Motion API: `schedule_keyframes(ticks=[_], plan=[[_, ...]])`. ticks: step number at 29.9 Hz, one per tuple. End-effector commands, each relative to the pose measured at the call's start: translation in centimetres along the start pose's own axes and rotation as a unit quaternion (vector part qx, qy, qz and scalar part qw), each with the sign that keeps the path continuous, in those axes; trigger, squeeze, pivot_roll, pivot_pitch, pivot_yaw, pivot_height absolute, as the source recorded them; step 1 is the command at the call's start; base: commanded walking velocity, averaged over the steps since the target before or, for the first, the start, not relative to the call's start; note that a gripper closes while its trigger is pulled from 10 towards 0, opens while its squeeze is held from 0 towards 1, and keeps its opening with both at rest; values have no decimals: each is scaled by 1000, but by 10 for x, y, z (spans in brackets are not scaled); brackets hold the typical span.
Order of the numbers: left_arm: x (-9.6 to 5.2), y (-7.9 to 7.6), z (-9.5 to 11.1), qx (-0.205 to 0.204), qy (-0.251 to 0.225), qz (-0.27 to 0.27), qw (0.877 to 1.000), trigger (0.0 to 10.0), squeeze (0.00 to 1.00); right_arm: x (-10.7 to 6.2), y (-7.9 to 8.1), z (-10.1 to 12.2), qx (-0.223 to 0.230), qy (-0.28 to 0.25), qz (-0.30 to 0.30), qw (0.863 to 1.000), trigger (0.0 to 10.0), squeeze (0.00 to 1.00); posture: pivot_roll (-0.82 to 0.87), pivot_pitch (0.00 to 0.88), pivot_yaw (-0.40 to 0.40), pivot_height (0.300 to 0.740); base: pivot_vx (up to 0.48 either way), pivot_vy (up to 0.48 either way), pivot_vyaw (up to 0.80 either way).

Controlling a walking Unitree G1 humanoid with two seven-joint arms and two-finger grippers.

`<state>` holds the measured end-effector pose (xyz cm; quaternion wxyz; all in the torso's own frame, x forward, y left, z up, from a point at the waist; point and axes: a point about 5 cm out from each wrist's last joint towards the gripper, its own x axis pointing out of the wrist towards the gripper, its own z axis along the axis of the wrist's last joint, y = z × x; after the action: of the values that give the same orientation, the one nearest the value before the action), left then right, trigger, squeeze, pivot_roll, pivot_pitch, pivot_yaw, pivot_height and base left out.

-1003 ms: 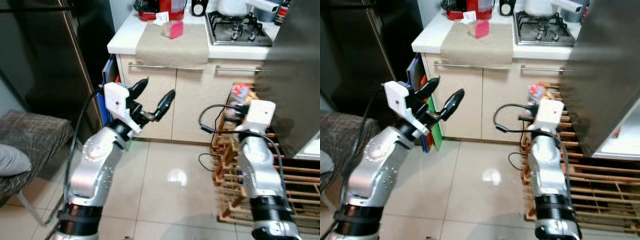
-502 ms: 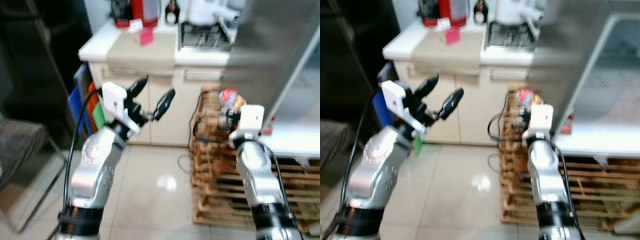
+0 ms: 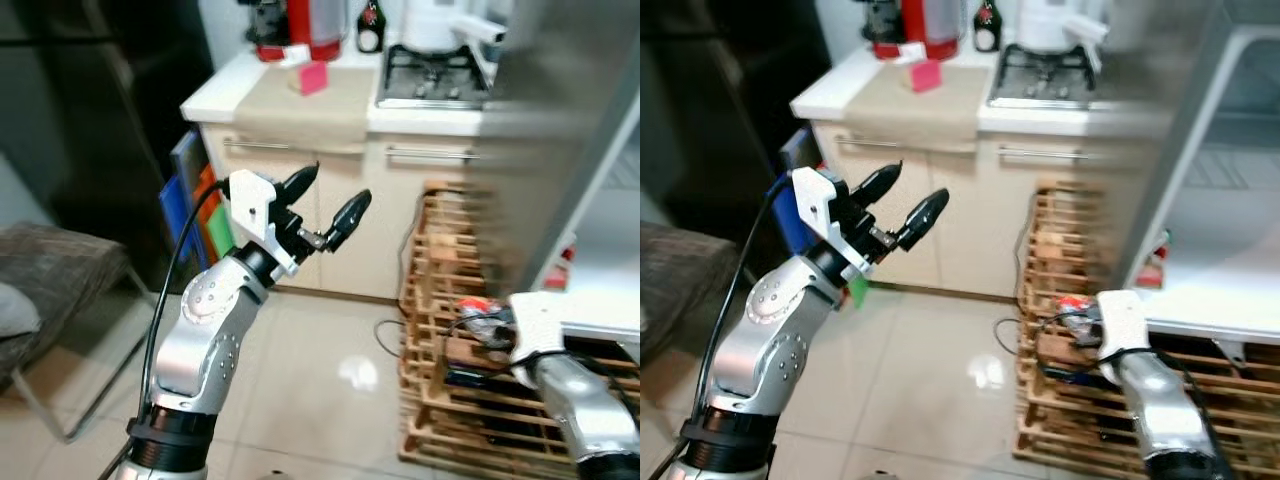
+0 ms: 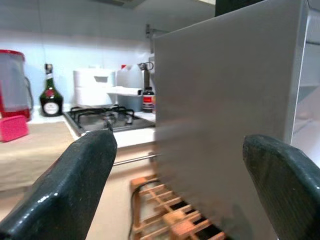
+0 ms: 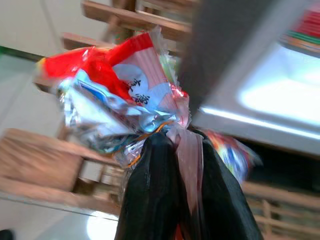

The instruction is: Restocking fridge

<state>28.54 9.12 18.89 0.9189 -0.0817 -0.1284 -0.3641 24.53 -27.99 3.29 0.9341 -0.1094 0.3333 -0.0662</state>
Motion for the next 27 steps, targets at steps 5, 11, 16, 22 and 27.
schedule_keyframes(ticks=[5, 11, 16, 22, 27], plan=[[0, -4, -4, -16, 14, -19, 1000, 10000, 0, -14, -20, -3, -6, 33, 17, 999, 10000, 0, -82, 0, 74, 740, 0, -480, 0], [-1, -4, -7, -27, 22, -22, 999, 10000, 0, -21, -15, 10, 26, -15, 77, 997, 10000, 0, -92, 0, 79, 740, 0, -240, 0], [1, -3, -9, -25, 31, -20, 999, 10000, 0, -30, -31, 25, 17, -42, 74, 996, 10000, 0, -97, 0, 85, 740, 0, 0, 0], [1, -4, -14, -33, 47, -34, 998, 10000, 0, -45, -72, 79, -18, -128, -58, 990, 10000, 0, -108, 0, 92, 740, 0, 0, 0], [-1, -5, -24, -33, 83, -63, 994, 10000, 0, -58, -82, 120, 6, -203, -111, 973, 10000, 0, -105, 0, 88, 740, 0, 0, 0]])
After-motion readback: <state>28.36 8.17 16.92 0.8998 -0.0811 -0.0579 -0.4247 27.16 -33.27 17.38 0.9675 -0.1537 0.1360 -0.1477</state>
